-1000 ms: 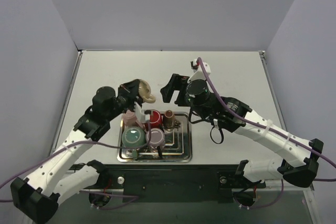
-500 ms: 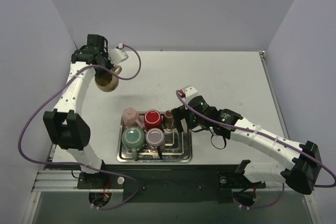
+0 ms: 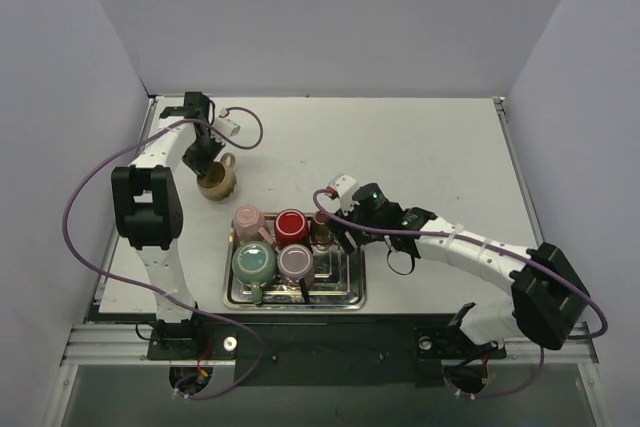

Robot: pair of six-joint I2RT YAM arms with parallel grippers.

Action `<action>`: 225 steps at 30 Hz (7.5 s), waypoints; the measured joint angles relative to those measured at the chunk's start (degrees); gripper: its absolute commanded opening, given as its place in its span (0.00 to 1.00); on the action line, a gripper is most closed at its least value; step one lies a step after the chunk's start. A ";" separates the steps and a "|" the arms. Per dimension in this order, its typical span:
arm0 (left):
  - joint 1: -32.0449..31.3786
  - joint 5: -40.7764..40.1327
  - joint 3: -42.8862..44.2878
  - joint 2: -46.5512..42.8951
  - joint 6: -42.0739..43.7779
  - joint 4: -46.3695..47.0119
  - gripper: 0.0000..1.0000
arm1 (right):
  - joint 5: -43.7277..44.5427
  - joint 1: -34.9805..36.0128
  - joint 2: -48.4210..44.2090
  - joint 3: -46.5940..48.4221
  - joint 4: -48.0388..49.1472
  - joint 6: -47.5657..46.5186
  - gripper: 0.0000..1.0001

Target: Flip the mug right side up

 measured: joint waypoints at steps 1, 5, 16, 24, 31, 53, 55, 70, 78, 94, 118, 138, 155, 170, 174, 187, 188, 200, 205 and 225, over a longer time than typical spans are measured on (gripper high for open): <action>0.09 -0.11 0.02 1.18 -0.33 0.74 0.00 | -0.76 -0.35 2.10 1.16 -0.20 -1.49 0.62; 0.24 -1.11 1.90 4.48 -1.05 1.81 0.00 | -4.07 -1.18 9.27 7.37 -3.30 -7.06 0.62; 0.24 -1.73 5.66 7.02 -1.22 1.73 0.18 | -5.95 -1.99 17.79 9.66 -3.96 -9.35 0.56; 0.17 1.88 5.77 6.47 -0.46 4.13 0.56 | -6.75 -1.99 20.57 9.68 -2.64 -8.28 0.16; 0.24 7.02 5.77 0.76 0.33 3.72 0.62 | -6.93 -1.97 20.57 9.68 -1.92 -7.28 0.00; -33.79 20.28 -6.51 -44.06 17.38 -5.49 0.70 | -6.60 -2.36 -9.42 17.18 -14.21 22.86 0.00; -34.75 17.75 -6.38 -46.88 19.58 -5.11 0.75 | -6.64 -2.34 -12.31 18.01 -13.68 27.26 0.00; -41.92 23.82 -59.47 -82.66 69.46 57.20 0.72 | -4.59 11.67 -17.55 24.87 -8.63 40.50 0.00; -41.99 25.73 -60.50 -82.34 76.46 68.65 0.70 | -3.65 14.27 -14.21 25.97 -7.34 40.57 0.00; -42.16 27.34 -60.76 -82.53 81.37 66.97 0.62 | -3.32 14.29 -12.13 28.57 -6.56 40.35 0.00; -42.38 9.29 -50.14 -69.09 73.66 52.72 0.00 | 8.63 5.99 -16.79 25.73 -13.16 35.28 0.91; -19.56 -0.66 9.29 -5.66 -1.27 4.76 0.00 | 18.58 4.00 -17.79 14.08 -18.95 27.04 0.91; -16.26 5.68 17.07 13.07 -10.23 -0.37 0.15 | 12.92 3.74 -11.47 10.10 -15.04 26.51 0.88; -14.14 11.74 18.45 11.72 -8.96 -2.27 0.88 | 14.84 18.18 6.03 16.92 -13.86 23.78 0.84; -14.05 13.51 18.45 6.10 -8.66 -3.50 0.90 | 22.34 27.06 5.81 16.87 -14.84 24.98 0.88; -14.08 17.88 5.97 -27.61 -11.87 0.94 0.94 | 32.89 35.54 18.14 15.78 -15.17 38.05 0.60; -14.05 18.05 5.16 -29.05 -12.02 0.85 0.94 | 32.89 35.56 18.82 15.50 -14.93 38.73 0.54; -14.08 21.38 2.29 -37.27 -12.13 -3.93 0.93 | 31.74 33.20 22.27 11.39 -8.83 42.60 0.27; -14.14 24.37 2.58 -39.39 -12.07 -6.21 0.93 | 31.39 32.57 22.16 9.62 -7.19 43.08 0.00; -36.30 3.26 -26.58 -59.47 36.33 13.18 0.94 | 16.61 15.82 -25.44 9.55 -16.31 40.79 0.00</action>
